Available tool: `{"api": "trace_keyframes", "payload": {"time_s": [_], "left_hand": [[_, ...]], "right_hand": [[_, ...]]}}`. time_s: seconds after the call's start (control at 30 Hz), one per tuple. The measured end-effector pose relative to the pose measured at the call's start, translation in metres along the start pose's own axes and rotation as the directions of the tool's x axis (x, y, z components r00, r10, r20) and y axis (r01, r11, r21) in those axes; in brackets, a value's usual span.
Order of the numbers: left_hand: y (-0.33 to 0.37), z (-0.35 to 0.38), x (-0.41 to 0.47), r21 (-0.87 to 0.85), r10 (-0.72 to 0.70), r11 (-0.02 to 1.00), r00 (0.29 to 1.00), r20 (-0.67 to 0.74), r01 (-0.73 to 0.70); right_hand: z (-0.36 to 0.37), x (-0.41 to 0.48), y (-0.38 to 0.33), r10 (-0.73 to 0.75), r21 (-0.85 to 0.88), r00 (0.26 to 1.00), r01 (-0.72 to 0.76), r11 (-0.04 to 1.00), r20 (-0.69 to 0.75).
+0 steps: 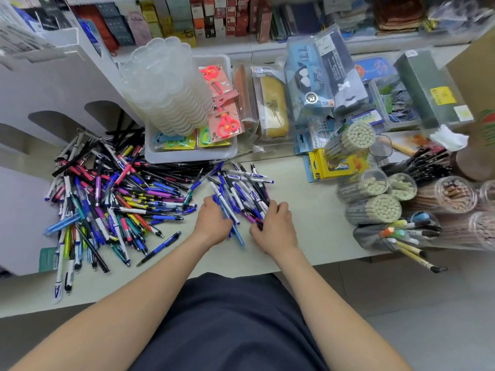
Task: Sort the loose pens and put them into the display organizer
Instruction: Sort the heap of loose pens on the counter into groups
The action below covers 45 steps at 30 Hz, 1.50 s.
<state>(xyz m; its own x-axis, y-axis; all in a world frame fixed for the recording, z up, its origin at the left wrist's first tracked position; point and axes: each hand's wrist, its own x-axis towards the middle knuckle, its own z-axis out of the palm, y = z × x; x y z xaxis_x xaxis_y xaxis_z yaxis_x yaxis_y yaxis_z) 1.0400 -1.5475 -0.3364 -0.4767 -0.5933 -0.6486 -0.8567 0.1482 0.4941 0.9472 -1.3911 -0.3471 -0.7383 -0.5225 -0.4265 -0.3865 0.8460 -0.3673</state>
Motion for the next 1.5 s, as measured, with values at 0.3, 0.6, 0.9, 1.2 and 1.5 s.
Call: {"api": "trace_keyframes", "payload": {"time_s": [0.3,0.6,0.9,1.2,1.5], "left_hand": [[-0.004,0.002,-0.015,-0.176,-0.022,0.984,0.995,0.102,0.040],[-0.008,0.010,-0.012,-0.196,-0.019,0.979,0.989,0.149,0.049],[-0.005,0.002,-0.018,-0.185,-0.017,0.982,0.998,0.057,0.027],[0.007,-0.023,-0.008,0.077,0.049,0.996,0.996,-0.076,-0.043],[0.031,-0.041,0.020,0.432,0.274,0.880,0.954,-0.120,-0.199]], "right_hand": [[0.002,-0.009,-0.016,0.084,-0.062,0.996,-0.082,0.995,0.035],[0.010,-0.020,0.009,-0.031,0.322,0.997,0.005,0.947,0.077],[-0.018,0.013,0.016,-0.006,0.254,0.989,0.044,0.966,-0.148],[-0.038,0.090,-0.030,0.045,0.053,0.997,-0.041,0.998,-0.062],[-0.029,0.104,-0.039,-0.267,-0.130,0.949,0.247,0.960,-0.165]]}}
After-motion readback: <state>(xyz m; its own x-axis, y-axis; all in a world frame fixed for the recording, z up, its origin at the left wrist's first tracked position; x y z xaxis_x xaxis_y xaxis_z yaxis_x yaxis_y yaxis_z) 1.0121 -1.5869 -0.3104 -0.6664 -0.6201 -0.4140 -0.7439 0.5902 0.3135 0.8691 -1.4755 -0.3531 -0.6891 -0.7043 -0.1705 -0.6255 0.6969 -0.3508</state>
